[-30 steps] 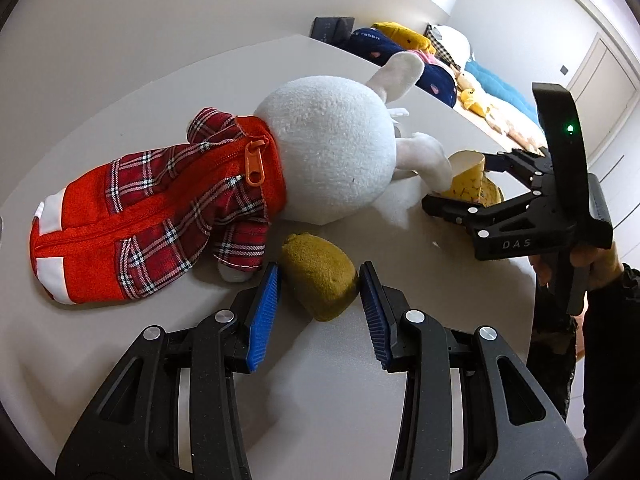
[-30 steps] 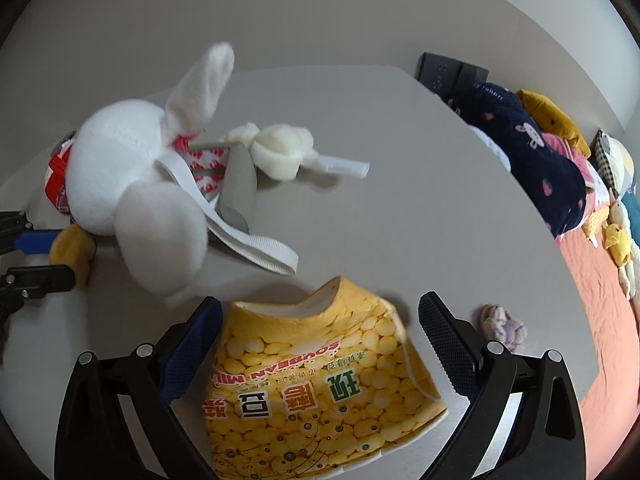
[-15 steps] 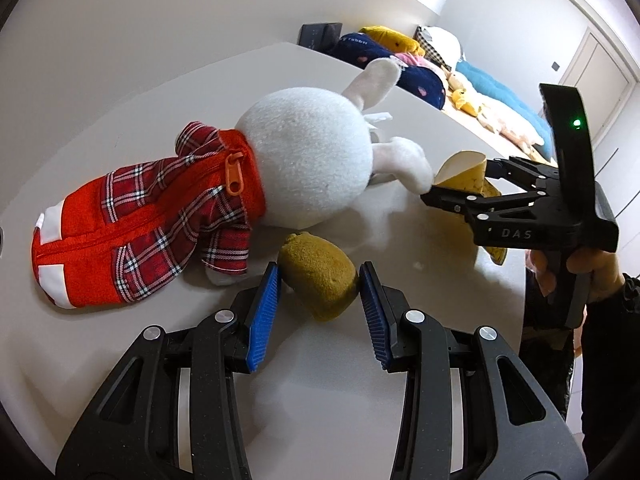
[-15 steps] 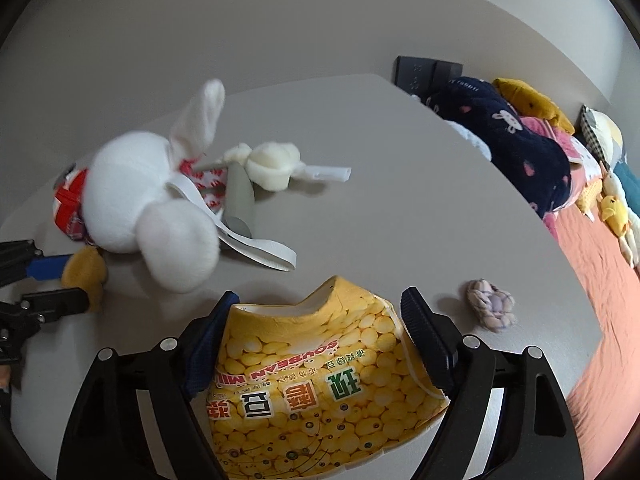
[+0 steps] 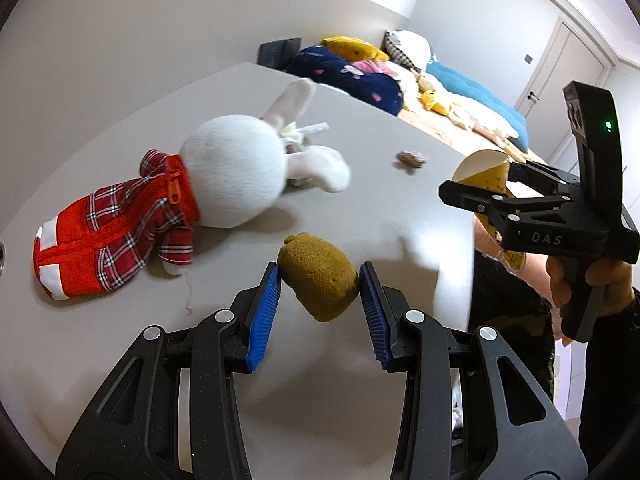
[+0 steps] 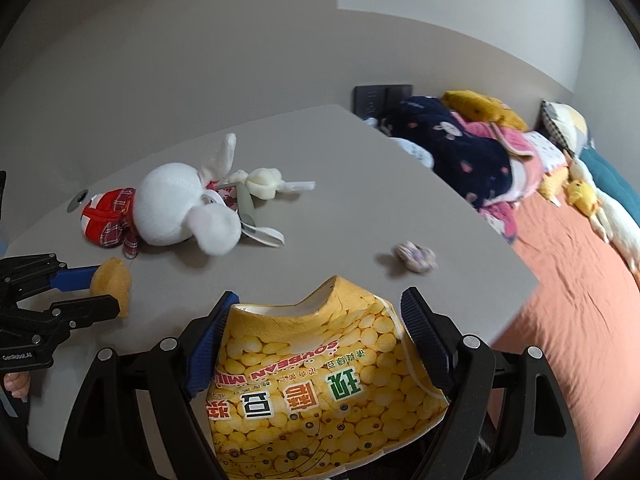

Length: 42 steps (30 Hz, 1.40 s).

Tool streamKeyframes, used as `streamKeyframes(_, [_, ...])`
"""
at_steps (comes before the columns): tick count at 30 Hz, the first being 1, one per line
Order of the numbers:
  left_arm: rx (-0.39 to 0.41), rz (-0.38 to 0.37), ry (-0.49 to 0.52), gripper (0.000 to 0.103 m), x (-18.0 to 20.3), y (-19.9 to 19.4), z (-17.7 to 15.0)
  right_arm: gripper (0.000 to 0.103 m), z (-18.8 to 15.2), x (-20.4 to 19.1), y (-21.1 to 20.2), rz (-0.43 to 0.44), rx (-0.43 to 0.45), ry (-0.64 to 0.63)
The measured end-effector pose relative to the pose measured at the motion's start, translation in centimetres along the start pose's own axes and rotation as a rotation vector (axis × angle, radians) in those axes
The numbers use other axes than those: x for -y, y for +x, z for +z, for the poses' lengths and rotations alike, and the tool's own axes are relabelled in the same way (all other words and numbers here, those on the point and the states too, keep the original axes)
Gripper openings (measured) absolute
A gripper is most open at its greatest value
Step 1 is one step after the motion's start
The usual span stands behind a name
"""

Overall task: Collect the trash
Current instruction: 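Carry sponge and snack bag over the trash bin and open both tools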

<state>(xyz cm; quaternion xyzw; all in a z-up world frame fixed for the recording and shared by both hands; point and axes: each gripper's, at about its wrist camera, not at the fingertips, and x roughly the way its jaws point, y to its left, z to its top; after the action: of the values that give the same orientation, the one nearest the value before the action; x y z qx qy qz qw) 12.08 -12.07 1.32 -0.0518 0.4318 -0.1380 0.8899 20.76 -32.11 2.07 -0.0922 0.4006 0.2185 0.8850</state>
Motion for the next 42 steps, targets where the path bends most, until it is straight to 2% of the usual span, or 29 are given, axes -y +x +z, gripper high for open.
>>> streamKeyframes(24, [0.017, -0.136, 0.194, 0.040, 10.8, -2.8, -2.1, 0.083, -9.2, 3.4, -13.4, -0.149, 0.066, 0.171])
streamKeyframes(42, [-0.029, -0.239, 0.351, 0.040, 18.9, -1.8, -3.6, 0.083, -15.0, 7.5, -20.5, -0.268, 0.108, 0.335])
